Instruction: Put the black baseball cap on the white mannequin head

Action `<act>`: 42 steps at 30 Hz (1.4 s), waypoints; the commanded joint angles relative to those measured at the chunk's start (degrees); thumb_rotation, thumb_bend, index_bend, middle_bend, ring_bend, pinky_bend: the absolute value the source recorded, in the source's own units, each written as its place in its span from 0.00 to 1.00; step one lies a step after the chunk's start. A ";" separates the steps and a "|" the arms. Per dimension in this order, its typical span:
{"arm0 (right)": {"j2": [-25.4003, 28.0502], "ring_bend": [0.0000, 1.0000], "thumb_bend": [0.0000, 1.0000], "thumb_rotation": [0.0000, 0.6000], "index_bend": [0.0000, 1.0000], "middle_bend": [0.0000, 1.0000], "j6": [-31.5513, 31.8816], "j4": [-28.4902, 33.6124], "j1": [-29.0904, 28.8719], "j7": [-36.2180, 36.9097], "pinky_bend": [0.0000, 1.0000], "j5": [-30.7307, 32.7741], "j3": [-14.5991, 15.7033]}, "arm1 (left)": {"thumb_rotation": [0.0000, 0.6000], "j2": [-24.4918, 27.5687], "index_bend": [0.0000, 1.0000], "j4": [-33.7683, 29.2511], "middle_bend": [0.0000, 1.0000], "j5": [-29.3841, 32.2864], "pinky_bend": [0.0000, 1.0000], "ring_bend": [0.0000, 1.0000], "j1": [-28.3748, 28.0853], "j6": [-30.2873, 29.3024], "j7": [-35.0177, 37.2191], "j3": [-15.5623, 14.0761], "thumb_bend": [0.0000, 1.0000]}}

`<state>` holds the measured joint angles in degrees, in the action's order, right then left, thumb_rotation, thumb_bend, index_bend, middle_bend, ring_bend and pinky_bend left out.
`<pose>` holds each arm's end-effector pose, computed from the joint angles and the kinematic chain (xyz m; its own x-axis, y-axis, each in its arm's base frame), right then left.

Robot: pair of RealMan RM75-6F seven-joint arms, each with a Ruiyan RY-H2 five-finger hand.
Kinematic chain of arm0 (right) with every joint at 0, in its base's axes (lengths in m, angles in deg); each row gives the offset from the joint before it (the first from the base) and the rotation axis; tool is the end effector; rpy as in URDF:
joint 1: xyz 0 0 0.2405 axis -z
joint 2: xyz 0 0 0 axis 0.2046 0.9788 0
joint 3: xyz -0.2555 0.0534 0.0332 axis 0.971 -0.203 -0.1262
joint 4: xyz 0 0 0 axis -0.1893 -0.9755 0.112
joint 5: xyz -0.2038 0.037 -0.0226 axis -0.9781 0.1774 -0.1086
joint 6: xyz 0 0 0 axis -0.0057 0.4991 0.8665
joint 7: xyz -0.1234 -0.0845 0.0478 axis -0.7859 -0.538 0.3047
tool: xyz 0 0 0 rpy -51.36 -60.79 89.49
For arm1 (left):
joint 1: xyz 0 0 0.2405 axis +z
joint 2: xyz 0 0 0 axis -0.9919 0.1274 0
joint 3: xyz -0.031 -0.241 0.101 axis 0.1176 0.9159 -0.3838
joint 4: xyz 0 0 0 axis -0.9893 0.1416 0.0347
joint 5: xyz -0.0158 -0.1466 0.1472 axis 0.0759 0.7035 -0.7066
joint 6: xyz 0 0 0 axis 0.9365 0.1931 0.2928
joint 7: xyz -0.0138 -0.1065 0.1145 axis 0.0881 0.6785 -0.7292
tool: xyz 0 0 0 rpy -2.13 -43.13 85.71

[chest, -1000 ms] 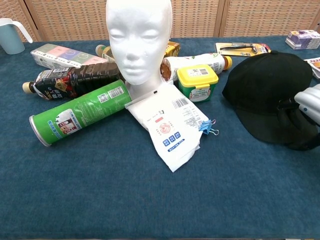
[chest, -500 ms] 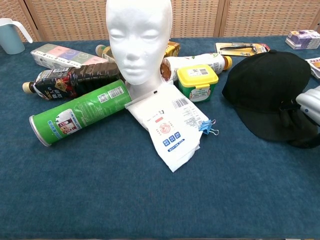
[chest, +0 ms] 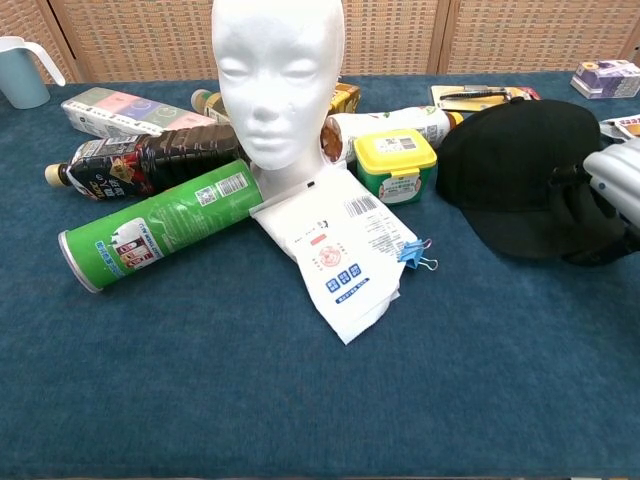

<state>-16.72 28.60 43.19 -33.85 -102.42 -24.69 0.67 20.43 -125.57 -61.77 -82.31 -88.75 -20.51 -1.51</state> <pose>-0.2630 -0.2938 -0.0070 0.5976 0.1200 0.7928 -0.7389 -0.3016 0.6026 -0.2971 0.1573 0.2438 0.4586 -0.0227 0.8884 0.8886 0.0190 -0.4582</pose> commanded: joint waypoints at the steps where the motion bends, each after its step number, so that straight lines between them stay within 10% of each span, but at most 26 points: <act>1: 0.18 0.59 0.15 1.00 0.47 0.53 -1.14 1.37 -1.06 0.84 0.68 2.15 -2.05 | 1.00 0.02 0.55 0.07 0.41 -0.01 0.32 0.29 0.19 -0.14 0.18 -0.14 0.35; 23: 0.89 0.44 0.22 1.00 0.42 0.39 -6.99 2.44 -8.06 -4.47 0.52 8.69 -8.32 | 1.00 0.41 0.55 0.74 0.41 0.48 0.33 0.29 1.67 -1.44 1.07 -0.56 0.35; 42: 1.69 0.70 0.27 1.00 0.66 0.59 -7.77 1.79 -8.87 1.46 0.87 11.14 -8.08 | 1.00 0.35 0.55 1.56 0.41 0.45 0.33 0.29 2.70 -2.61 2.54 -0.64 0.35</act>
<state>-15.29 20.30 44.43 -43.00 -101.57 -13.66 -7.35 20.80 -124.02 -61.34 -79.62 -91.35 -17.98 -2.15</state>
